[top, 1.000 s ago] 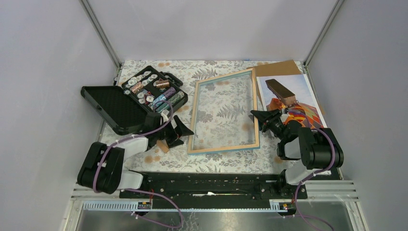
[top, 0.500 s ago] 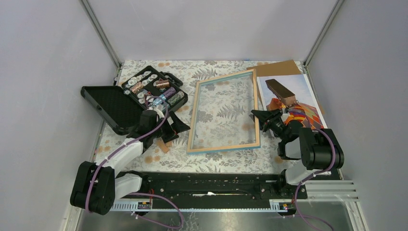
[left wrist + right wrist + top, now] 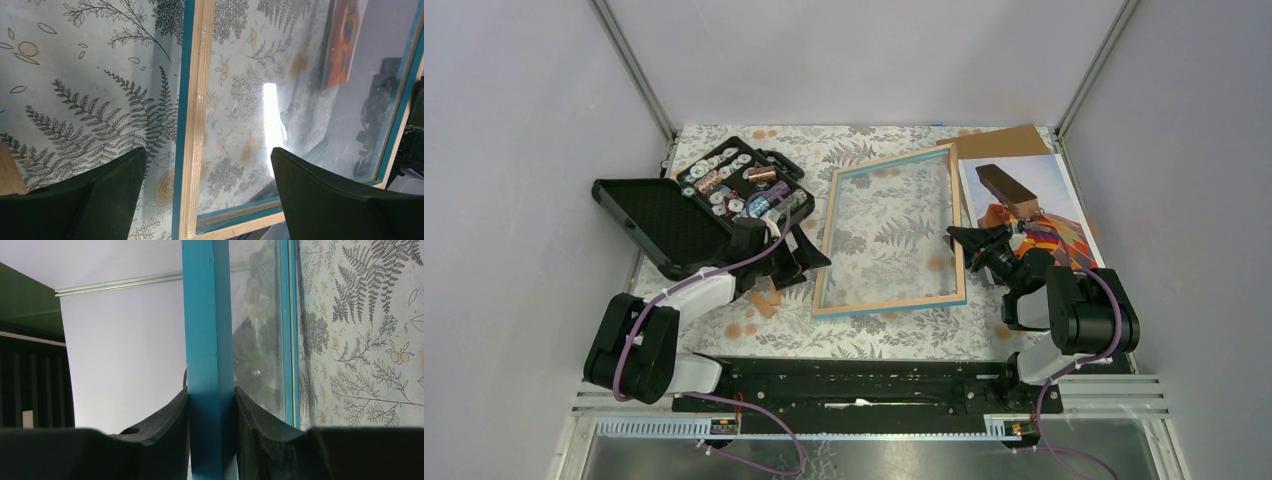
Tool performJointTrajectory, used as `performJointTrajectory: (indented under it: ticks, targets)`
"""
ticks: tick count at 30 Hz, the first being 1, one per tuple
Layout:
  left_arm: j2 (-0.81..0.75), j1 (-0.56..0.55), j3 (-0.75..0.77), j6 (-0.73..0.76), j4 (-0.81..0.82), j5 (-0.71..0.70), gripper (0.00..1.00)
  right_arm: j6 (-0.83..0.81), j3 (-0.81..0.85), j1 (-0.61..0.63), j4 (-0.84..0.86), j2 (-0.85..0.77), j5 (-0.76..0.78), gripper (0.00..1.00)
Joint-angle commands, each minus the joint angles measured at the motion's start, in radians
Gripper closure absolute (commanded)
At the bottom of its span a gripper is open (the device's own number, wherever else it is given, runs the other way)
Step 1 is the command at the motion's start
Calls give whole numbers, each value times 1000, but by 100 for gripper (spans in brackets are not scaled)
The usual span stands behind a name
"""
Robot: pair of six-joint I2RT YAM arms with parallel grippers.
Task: Put the photo into the frame
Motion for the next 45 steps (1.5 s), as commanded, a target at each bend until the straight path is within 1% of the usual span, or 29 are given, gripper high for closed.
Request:
performJointTrajectory:
  ticks: [1, 5, 12, 16, 19, 22, 27, 39, 45]
  targets:
    - [32, -27, 58, 15, 69, -12, 1, 9, 26, -6, 190, -10, -37, 81]
    - [56, -66, 91, 14, 68, -46, 1, 9, 31, -6, 191, -10, -42, 82]
    - [19, -164, 143, 47, -46, -276, 3, 6, 30, -6, 190, -9, -45, 85]
    - [7, -195, 169, 65, -100, -338, 3, 3, 29, -6, 191, -4, -48, 89]
    - [14, -198, 177, 65, -103, -327, 3, 2, 29, -6, 191, -1, -48, 92]
    - [20, -198, 172, 54, -76, -294, 3, 3, 32, -6, 192, -15, -51, 92]
    - [60, -200, 174, 34, -43, -244, 3, 16, 42, -6, 190, -31, -54, 92]
    - [94, -205, 159, 20, 5, -221, 4, 18, 39, -6, 191, -27, -54, 91]
    - [136, -206, 150, 0, 45, -181, 4, 27, 41, -6, 191, -34, -57, 91]
